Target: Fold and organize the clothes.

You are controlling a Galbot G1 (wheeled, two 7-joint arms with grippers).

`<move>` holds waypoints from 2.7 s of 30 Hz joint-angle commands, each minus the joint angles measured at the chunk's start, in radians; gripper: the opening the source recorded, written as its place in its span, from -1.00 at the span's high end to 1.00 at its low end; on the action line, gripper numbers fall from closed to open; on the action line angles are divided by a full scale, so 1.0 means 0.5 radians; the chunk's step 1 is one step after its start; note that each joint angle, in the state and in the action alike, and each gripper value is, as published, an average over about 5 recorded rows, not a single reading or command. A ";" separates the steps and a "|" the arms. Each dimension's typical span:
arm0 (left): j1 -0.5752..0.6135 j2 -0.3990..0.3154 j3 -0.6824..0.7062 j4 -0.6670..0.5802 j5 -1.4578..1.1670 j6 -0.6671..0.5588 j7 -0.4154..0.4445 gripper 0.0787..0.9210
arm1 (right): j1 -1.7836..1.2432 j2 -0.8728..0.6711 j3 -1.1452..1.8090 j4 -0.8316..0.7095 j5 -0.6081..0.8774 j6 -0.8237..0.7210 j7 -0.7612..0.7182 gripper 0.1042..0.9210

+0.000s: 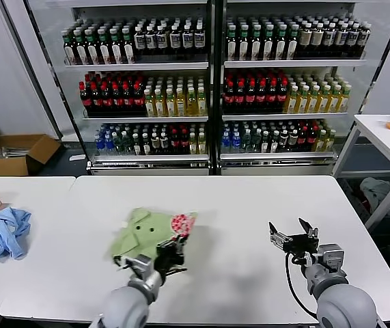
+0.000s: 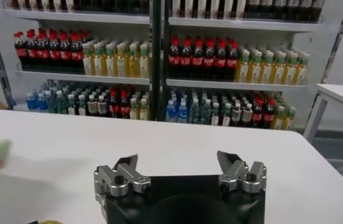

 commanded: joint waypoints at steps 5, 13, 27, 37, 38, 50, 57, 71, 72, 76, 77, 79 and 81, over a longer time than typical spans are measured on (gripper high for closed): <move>-0.361 -0.147 0.282 0.149 -0.063 -0.365 -0.141 0.58 | 0.009 0.011 -0.016 0.009 -0.013 0.002 -0.014 -0.76; -0.068 -0.075 0.113 -0.145 -0.082 -0.485 -0.151 0.05 | 0.102 0.051 -0.188 -0.046 -0.027 0.012 -0.021 -0.76; 0.418 0.109 -0.790 -0.263 -0.262 -0.543 -0.282 -0.75 | 0.813 0.502 -0.921 -0.688 0.298 -0.010 0.137 -0.76; 0.536 0.077 -0.886 -0.300 -0.262 -0.549 -0.287 -0.77 | 1.043 0.715 -1.069 -1.090 0.414 -0.021 0.158 -0.76; 0.539 0.073 -0.888 -0.302 -0.262 -0.549 -0.288 -0.77 | 1.058 0.729 -1.071 -1.120 0.419 -0.023 0.169 -0.76; 0.576 0.075 -0.907 -0.308 -0.267 -0.545 -0.293 -0.77 | 1.129 0.795 -1.038 -1.292 0.537 -0.011 0.261 -0.43; 0.579 0.081 -0.900 -0.304 -0.276 -0.546 -0.292 -0.77 | 1.134 0.765 -1.025 -1.297 0.481 0.017 0.243 0.06; 0.519 0.093 -0.848 -0.251 -0.274 -0.544 -0.291 -0.77 | 1.157 0.589 -0.865 -1.286 0.355 0.020 0.142 0.91; 0.515 0.094 -0.844 -0.247 -0.271 -0.543 -0.291 -0.77 | 1.164 0.564 -0.846 -1.279 0.332 0.019 0.119 0.92; 0.503 0.094 -0.827 -0.239 -0.253 -0.539 -0.291 -0.77 | 1.188 0.476 -0.804 -1.265 0.211 -0.015 -0.004 0.92; 0.501 0.092 -0.821 -0.237 -0.245 -0.539 -0.291 -0.77 | 1.192 0.457 -0.798 -1.263 0.164 -0.027 -0.048 0.92; 0.497 0.087 -0.809 -0.232 -0.227 -0.538 -0.291 -0.77 | 1.196 0.422 -0.795 -1.256 0.043 -0.028 -0.146 0.92; 0.492 0.080 -0.798 -0.231 -0.211 -0.538 -0.291 -0.77 | 1.182 0.390 -0.796 -1.228 -0.092 0.029 -0.238 0.92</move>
